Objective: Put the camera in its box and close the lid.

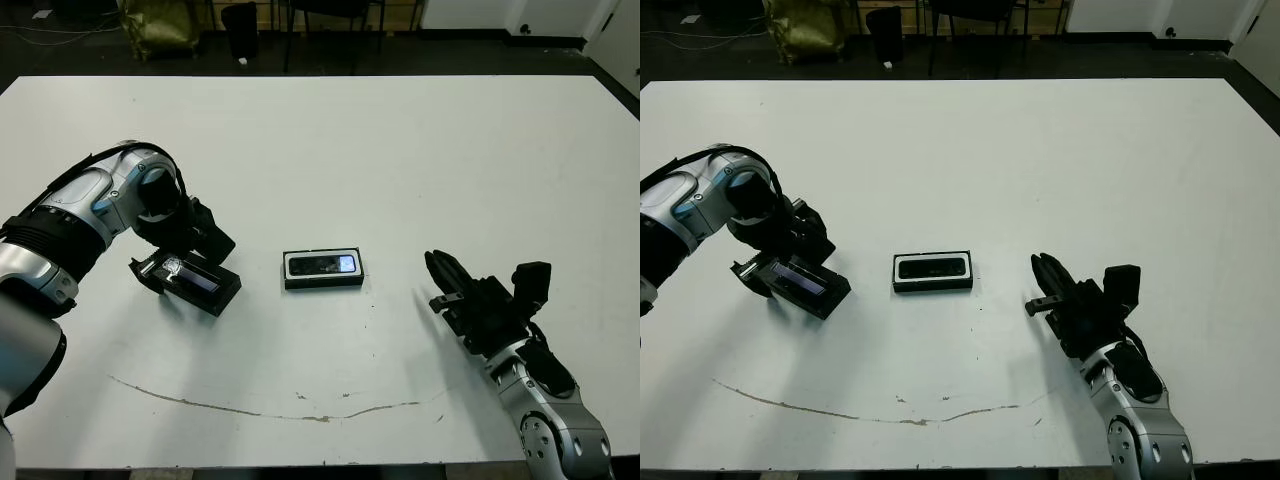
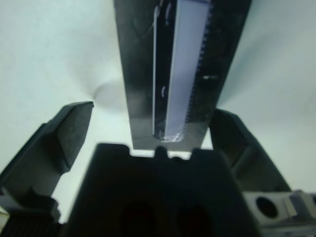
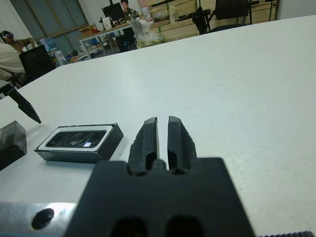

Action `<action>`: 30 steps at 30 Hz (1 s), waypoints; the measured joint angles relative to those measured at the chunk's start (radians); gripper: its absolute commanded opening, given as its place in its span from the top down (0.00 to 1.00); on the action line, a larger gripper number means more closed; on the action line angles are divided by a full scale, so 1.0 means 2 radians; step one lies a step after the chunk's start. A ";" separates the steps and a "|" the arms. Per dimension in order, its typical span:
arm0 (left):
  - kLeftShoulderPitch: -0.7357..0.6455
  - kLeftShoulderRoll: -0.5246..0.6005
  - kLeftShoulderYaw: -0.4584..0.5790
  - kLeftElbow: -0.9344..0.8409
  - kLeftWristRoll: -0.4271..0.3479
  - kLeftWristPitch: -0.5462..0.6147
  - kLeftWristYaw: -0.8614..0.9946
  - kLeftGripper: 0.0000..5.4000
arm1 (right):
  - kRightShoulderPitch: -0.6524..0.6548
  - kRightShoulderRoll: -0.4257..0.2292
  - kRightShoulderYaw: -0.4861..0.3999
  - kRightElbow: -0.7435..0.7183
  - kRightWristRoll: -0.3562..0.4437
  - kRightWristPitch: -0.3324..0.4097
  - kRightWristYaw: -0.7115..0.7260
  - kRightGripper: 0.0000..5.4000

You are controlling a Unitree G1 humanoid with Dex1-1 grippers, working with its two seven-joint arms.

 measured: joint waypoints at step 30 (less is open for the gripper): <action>0.041 0.004 0.086 0.039 -0.027 0.032 0.029 0.29 | 0.002 -0.001 0.002 0.003 0.002 -0.003 0.009 1.00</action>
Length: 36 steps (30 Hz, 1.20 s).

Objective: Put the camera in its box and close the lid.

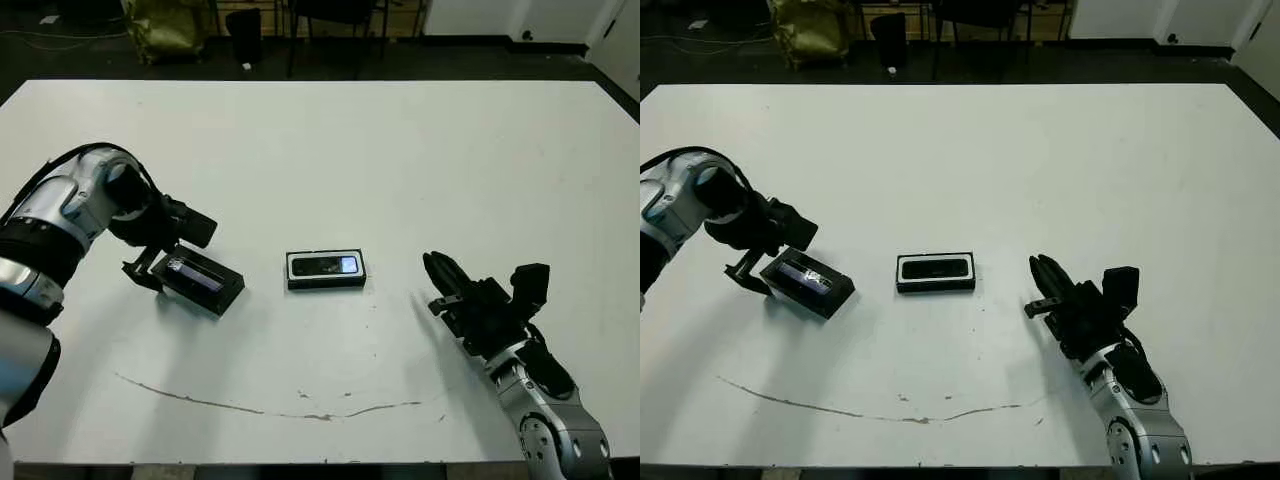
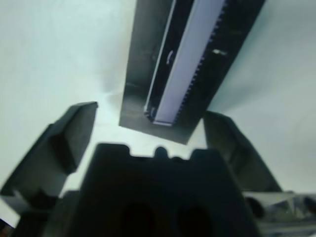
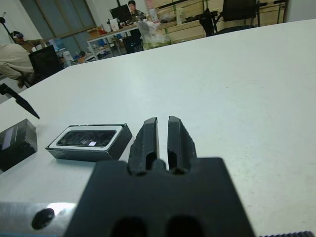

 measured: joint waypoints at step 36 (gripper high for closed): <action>-0.031 -0.001 -0.017 -0.024 -0.043 0.065 -0.094 0.64 | -0.003 -0.001 0.005 -0.003 0.000 0.008 -0.009 1.00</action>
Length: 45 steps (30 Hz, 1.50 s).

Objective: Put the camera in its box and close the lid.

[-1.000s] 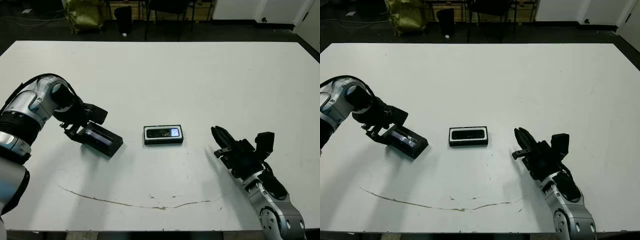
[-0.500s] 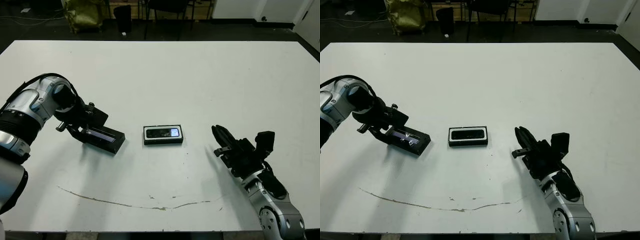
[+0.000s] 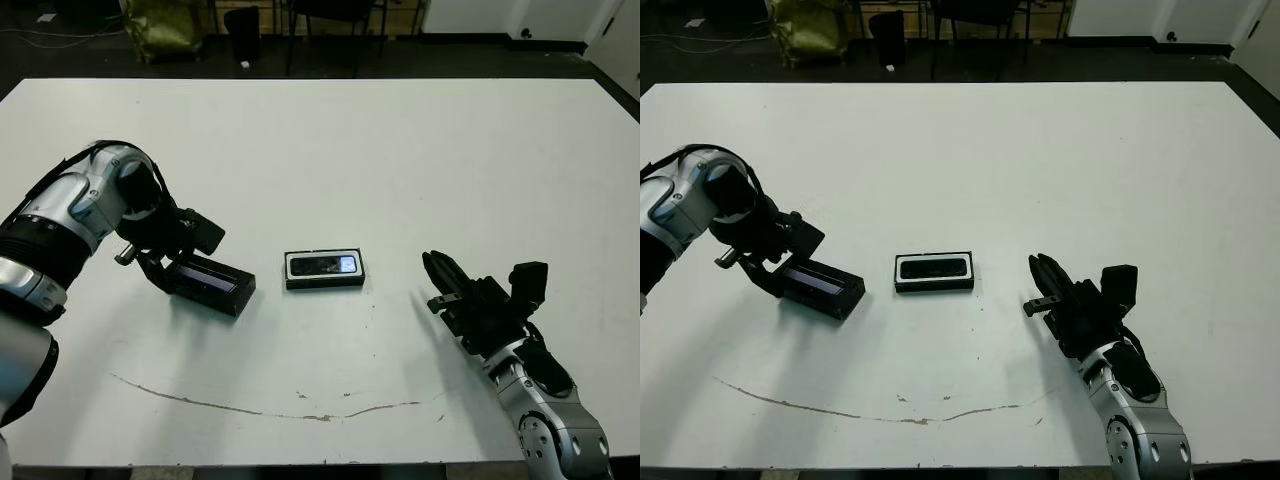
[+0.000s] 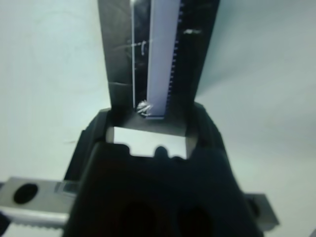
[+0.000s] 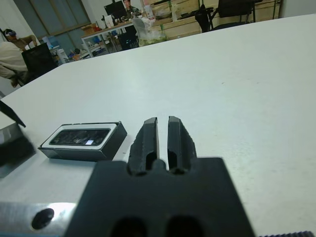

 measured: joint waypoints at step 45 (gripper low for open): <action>-0.010 -0.028 0.062 -0.150 -0.077 0.427 0.028 0.64 | -0.001 0.002 0.001 0.014 -0.007 -0.030 0.013 1.00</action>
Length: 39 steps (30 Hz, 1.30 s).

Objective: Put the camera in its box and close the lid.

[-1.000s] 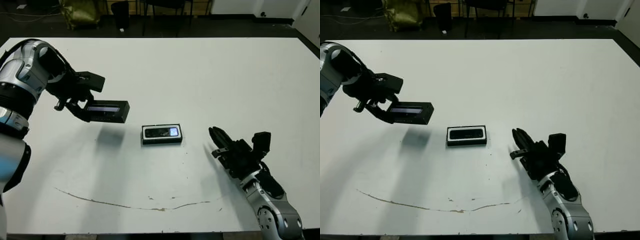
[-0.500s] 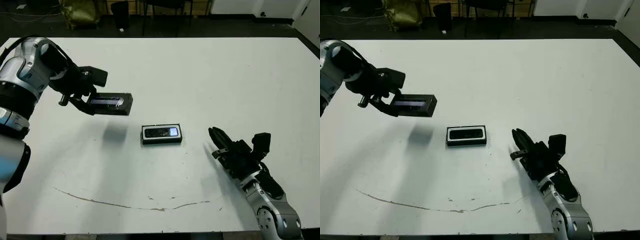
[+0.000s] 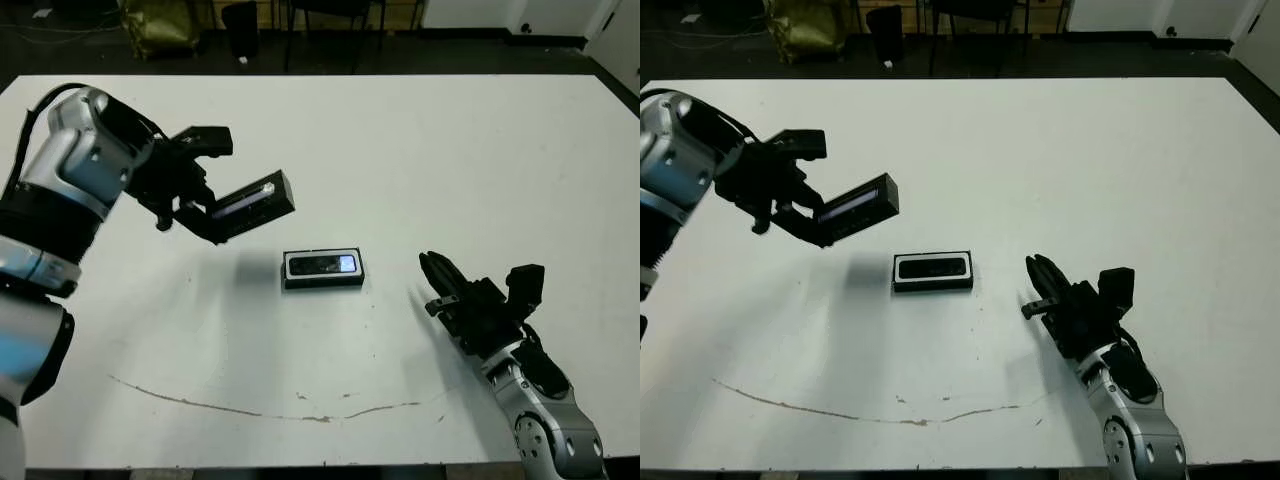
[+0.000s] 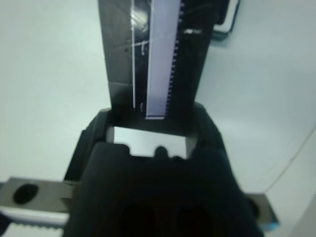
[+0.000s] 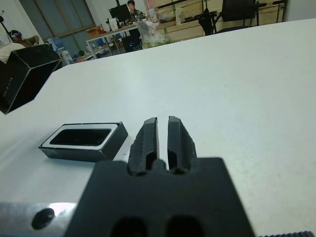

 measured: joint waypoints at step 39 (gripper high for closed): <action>0.015 -0.039 -0.105 -0.013 -0.052 0.032 0.041 0.64 | 0.010 0.039 0.000 -0.095 0.027 0.030 -0.082 1.00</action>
